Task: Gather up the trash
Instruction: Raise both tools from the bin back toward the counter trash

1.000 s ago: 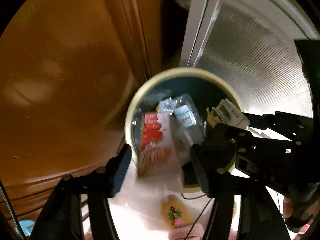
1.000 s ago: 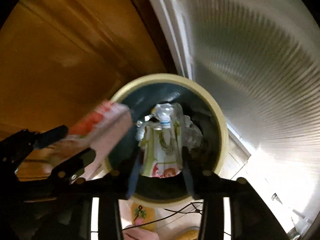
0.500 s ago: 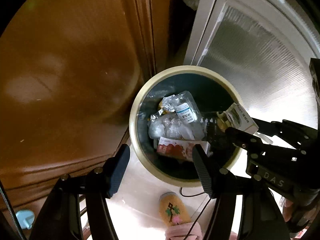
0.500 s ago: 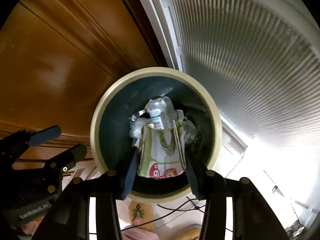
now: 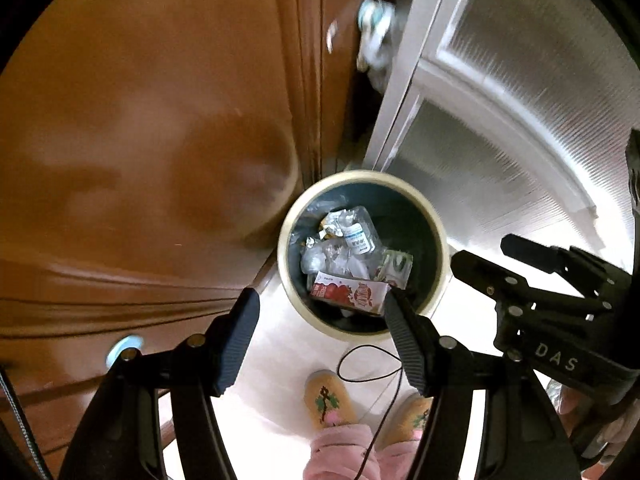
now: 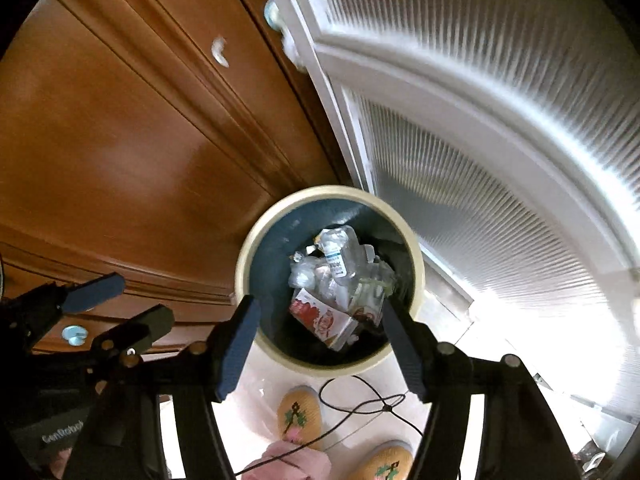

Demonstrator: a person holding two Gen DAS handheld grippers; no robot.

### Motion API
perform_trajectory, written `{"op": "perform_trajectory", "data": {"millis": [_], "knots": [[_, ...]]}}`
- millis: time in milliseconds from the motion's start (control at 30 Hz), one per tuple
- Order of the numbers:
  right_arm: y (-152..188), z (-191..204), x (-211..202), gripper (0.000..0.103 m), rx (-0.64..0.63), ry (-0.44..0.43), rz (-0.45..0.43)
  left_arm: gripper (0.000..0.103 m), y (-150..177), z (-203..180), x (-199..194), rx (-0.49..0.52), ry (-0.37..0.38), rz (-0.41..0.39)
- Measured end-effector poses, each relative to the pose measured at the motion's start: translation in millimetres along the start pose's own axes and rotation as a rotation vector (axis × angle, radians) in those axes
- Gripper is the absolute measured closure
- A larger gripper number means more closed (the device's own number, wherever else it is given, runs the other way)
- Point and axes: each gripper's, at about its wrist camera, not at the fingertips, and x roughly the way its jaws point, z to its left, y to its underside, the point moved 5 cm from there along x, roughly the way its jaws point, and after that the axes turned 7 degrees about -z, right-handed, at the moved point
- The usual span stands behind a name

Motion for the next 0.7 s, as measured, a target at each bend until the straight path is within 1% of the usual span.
{"op": "perform_trajectory", "data": {"millis": [167, 333, 400, 533, 700], "knots": [[-16, 11, -60, 0.039, 0.027, -0.022, -0.026, 0.04, -16, 0, -67, -0.018, -0.01, -0.041], [-33, 25, -125, 0.039, 0.014, -0.031, -0.054, 0.04, -32, -6, -134, -0.019, -0.028, -0.086], [-41, 31, -157, 0.039, 0.003, -0.034, -0.07, 0.04, -39, -9, -163, -0.025, -0.03, -0.1], [-53, 41, -208, 0.039, -0.026, -0.026, -0.093, 0.039, -49, -9, -214, -0.058, -0.027, -0.128], [-73, 56, -287, 0.039, -0.078, -0.014, -0.161, 0.039, -63, -11, -279, -0.073, -0.023, -0.171]]}}
